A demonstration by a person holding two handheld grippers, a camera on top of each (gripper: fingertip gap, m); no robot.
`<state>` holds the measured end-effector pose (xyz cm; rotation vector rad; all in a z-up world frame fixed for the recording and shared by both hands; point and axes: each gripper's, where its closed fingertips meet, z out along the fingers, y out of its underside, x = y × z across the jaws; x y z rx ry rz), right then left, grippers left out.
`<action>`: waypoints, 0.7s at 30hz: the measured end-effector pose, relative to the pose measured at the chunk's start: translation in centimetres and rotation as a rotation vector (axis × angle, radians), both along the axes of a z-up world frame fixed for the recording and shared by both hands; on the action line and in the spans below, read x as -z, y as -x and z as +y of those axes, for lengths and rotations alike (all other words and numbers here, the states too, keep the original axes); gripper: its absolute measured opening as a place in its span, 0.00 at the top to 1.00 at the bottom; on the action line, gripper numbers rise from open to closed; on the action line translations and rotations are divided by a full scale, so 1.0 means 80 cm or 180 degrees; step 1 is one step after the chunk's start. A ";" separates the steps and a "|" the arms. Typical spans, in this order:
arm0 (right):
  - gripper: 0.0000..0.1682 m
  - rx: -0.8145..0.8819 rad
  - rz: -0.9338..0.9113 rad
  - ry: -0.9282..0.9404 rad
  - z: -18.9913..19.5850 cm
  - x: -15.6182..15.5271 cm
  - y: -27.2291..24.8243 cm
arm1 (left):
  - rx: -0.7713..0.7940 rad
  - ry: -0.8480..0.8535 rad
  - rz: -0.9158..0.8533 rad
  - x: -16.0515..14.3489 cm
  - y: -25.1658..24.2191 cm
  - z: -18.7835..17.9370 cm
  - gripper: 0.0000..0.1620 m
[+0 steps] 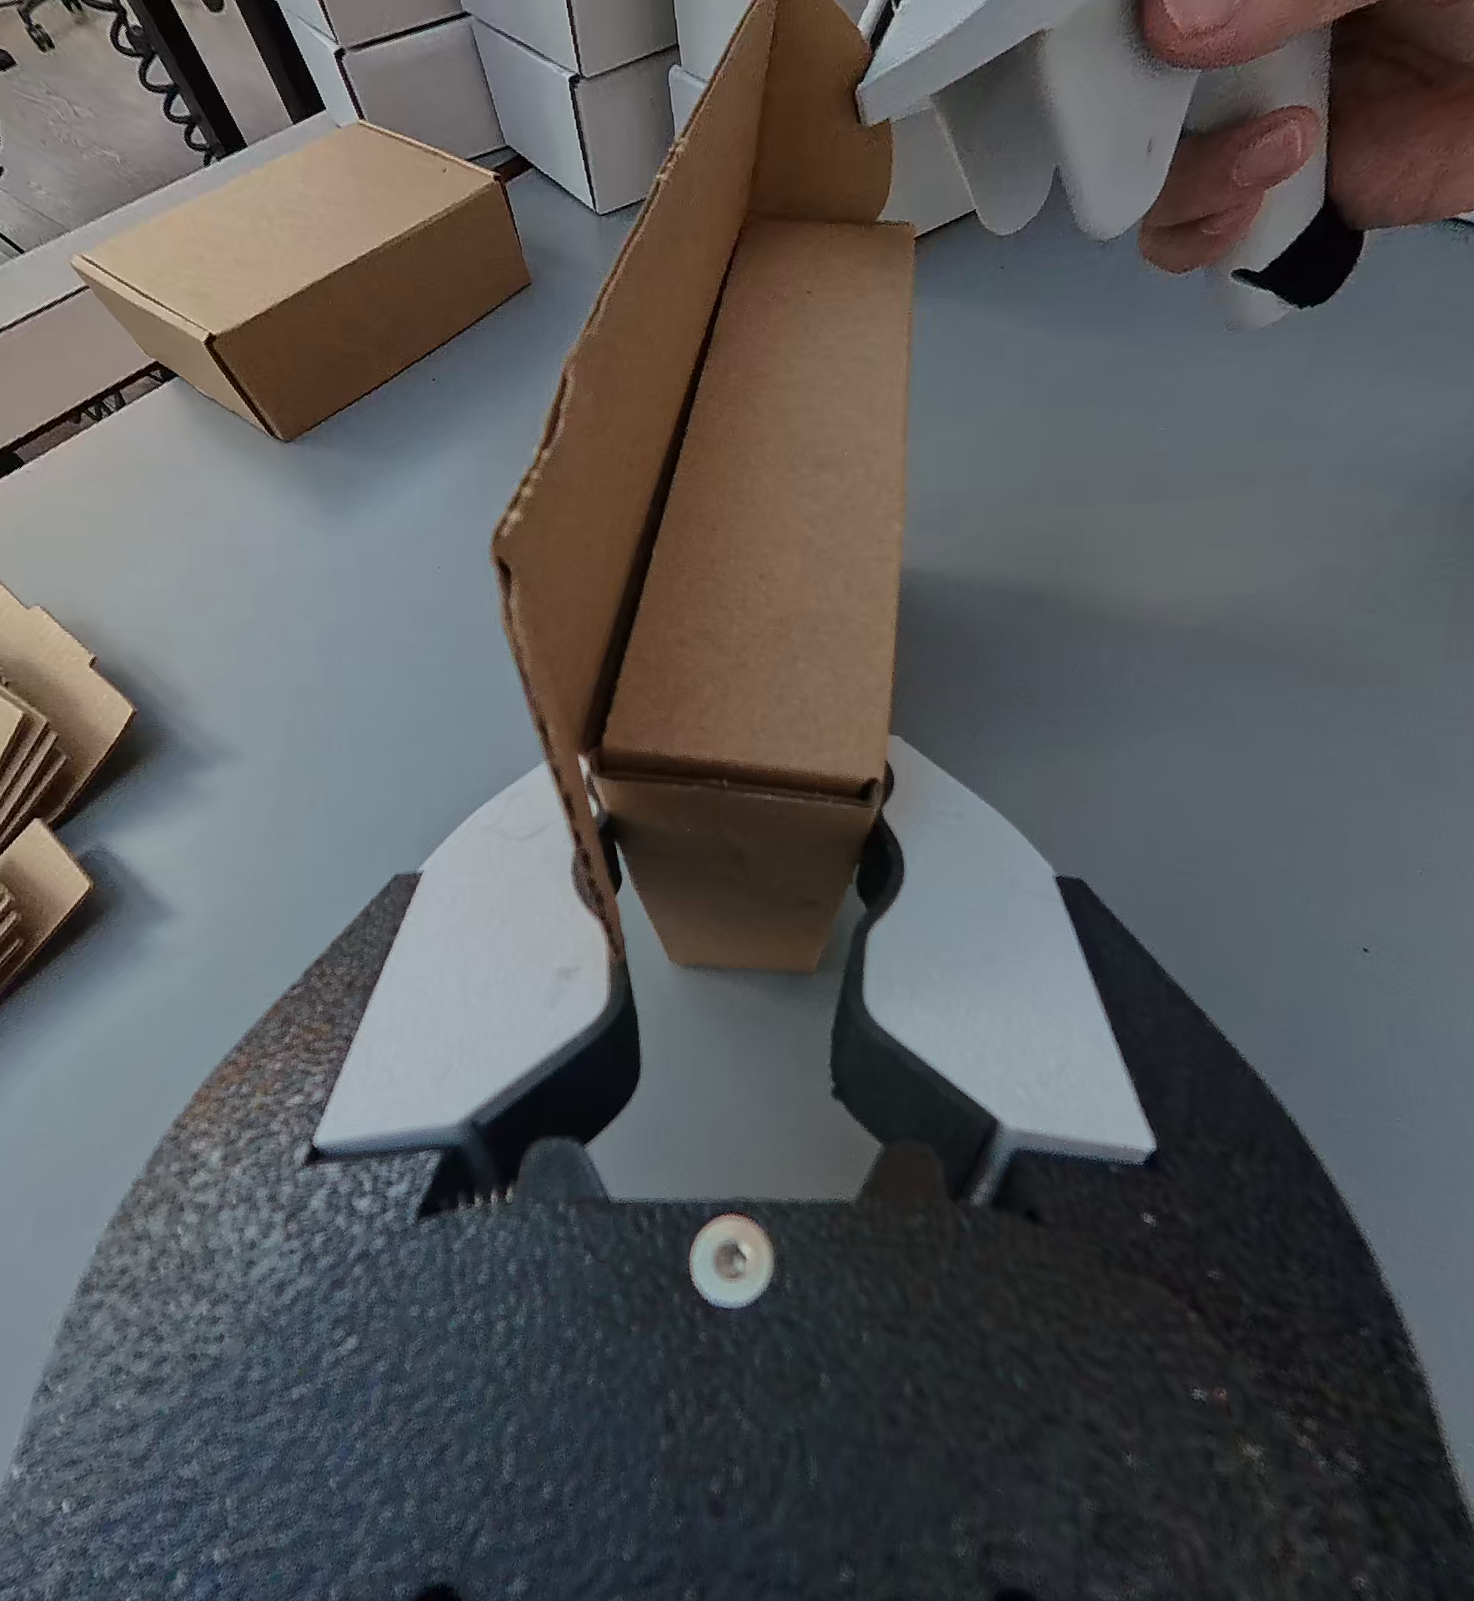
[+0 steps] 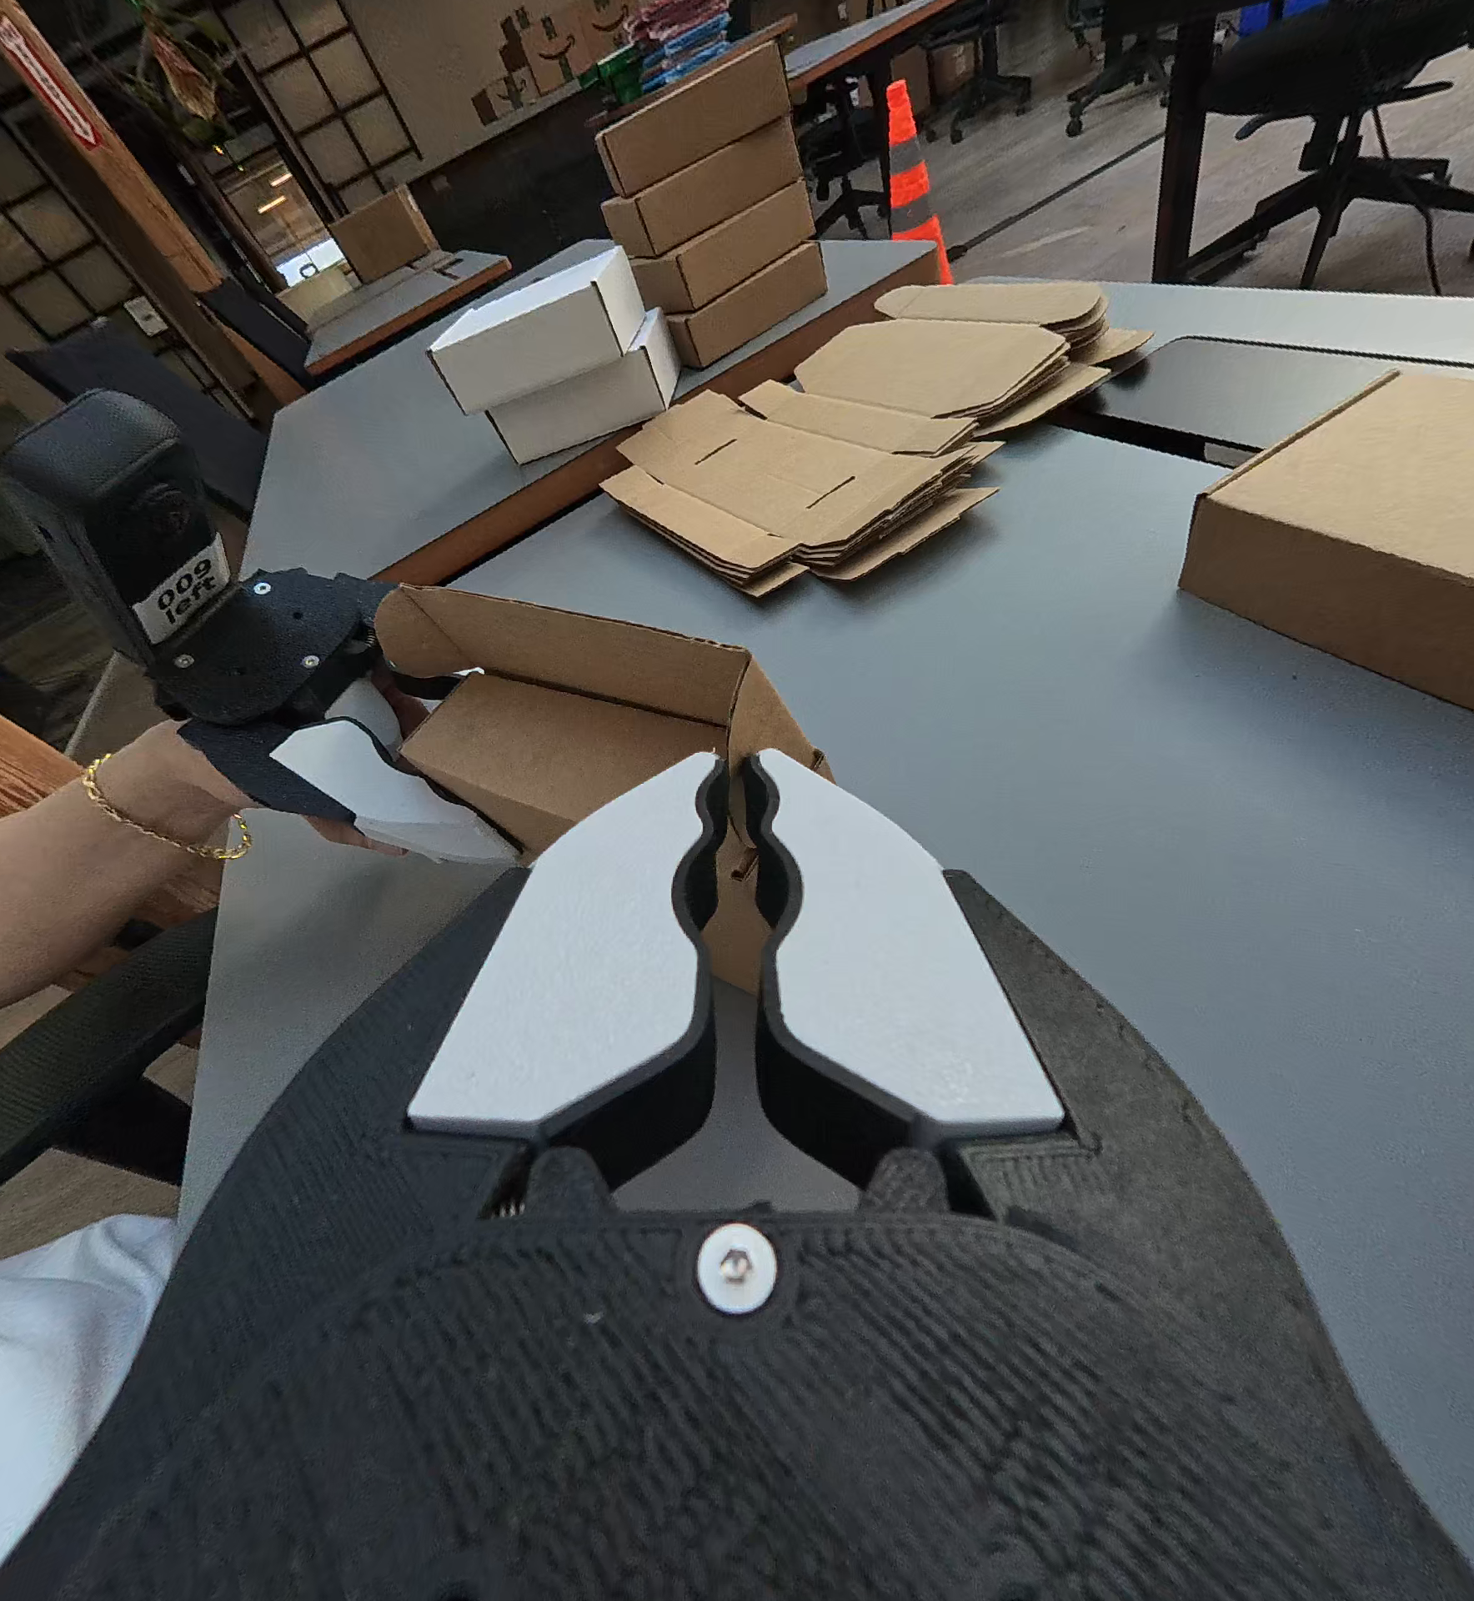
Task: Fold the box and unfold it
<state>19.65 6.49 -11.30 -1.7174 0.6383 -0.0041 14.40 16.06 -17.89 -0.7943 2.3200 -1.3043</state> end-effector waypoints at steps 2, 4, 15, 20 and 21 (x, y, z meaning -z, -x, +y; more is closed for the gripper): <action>0.98 0.0026 -0.0084 0.0070 -0.001 0.003 0.001 | 0.0005 0.0029 -0.0012 0.000 0.000 0.000 0.67; 0.98 0.0072 -0.0216 0.0165 -0.003 0.005 0.001 | 0.0012 0.0061 -0.0024 -0.001 -0.001 -0.001 0.67; 0.99 0.0532 -0.0601 0.0571 0.005 0.005 -0.008 | -0.0299 0.0443 -0.0545 -0.053 0.018 0.032 0.64; 0.99 0.0667 -0.0703 0.0656 0.005 0.006 -0.006 | -0.0496 0.0392 -0.0781 -0.081 0.040 0.054 0.75; 0.99 0.0672 -0.0703 0.0649 0.006 0.006 -0.006 | -0.0552 0.0364 -0.0772 -0.082 0.041 0.057 0.78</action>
